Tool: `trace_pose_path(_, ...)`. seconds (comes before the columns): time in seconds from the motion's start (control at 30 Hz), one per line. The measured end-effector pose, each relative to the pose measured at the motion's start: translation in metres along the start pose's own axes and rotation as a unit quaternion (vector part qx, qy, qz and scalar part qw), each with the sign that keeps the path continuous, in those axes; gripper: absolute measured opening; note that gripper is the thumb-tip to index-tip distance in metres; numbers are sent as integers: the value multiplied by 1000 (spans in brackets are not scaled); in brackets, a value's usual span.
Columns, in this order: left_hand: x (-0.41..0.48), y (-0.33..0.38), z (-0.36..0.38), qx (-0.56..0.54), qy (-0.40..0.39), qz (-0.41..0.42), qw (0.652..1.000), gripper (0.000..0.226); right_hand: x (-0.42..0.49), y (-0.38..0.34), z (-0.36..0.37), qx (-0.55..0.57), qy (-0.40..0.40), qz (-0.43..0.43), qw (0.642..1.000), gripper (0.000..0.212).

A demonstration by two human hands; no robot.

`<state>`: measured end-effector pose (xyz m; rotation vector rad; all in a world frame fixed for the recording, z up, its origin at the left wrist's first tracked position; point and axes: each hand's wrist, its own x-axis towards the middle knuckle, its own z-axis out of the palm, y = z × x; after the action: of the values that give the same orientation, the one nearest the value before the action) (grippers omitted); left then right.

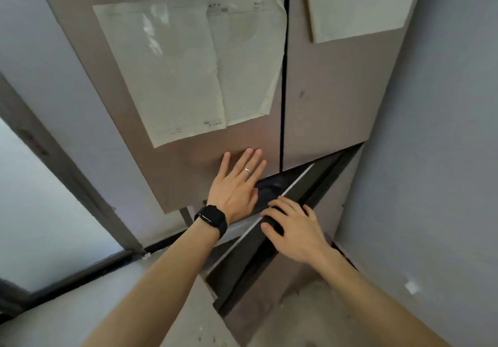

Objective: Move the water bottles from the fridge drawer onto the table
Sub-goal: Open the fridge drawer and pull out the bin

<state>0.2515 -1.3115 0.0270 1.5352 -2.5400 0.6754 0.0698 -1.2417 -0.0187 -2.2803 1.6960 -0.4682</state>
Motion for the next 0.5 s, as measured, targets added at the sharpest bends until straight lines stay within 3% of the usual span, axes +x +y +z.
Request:
trace_pose_path(0.23,33,41,9,-15,-27,-33,999,72,-63,37,-30,29,27,91,995,27)
trace_pose_path(0.4,60,68,12,-41,-19,-33,998,75,-108,80,-51,2,9,175,984,63)
trace_pose_path(0.5,76,87,15,-66,-28,-65,995,77,-132,107,-66,-31,-15,240,970,62)
